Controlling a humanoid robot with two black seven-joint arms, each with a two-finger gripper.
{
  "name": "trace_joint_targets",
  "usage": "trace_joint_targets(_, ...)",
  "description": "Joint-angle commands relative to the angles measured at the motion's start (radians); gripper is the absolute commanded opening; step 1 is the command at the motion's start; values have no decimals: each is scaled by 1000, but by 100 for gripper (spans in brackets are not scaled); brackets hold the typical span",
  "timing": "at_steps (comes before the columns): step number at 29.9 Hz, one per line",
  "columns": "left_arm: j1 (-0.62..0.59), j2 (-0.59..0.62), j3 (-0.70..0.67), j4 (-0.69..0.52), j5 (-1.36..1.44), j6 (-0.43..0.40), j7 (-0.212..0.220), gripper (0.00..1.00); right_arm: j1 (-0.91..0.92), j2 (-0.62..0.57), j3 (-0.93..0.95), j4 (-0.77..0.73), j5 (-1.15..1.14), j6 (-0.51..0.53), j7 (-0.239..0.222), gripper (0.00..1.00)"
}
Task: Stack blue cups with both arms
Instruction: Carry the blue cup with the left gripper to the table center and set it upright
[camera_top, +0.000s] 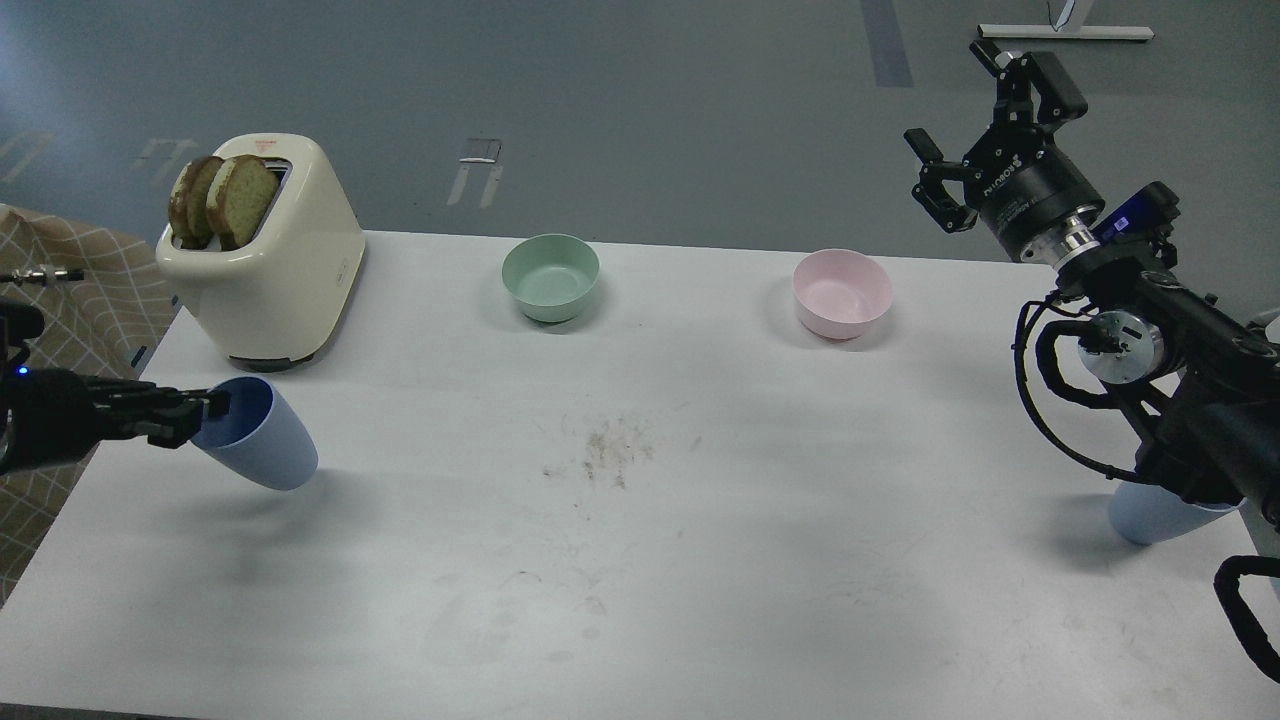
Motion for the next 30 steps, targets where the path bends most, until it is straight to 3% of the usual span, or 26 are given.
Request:
trace_joint_targets(1,-120,-13,1,-82,18,-16,0,0,42,-10,-4,2,0,0,0,100)
trace_joint_targets(4,-188,-56,1,-93,38,-50,0,0,68,-11,-6,2,-2,0,0,100)
trace_joint_targets(8,-304,-249,4,-91,98,-149,0,0,140,-13,-24,-1,-25,0,0,100)
trace_joint_targets(16,-363,-556,7,-47,145,-203,0,0,272,-24,-144,0,-31,0,0,100)
trace_joint_targets(20,-395,-726,13,14,151,-269,0,0,320,-24,-155,-1,-31,0,0,100)
trace_joint_targets(24,-418,-854,15,67,205,-270,0,0,341,-22,-193,2,-31,0,0,100)
trace_joint_targets(30,-481,-1070,50,255,294,-270,0,0,346,-25,-209,3,-29,0,0,100)
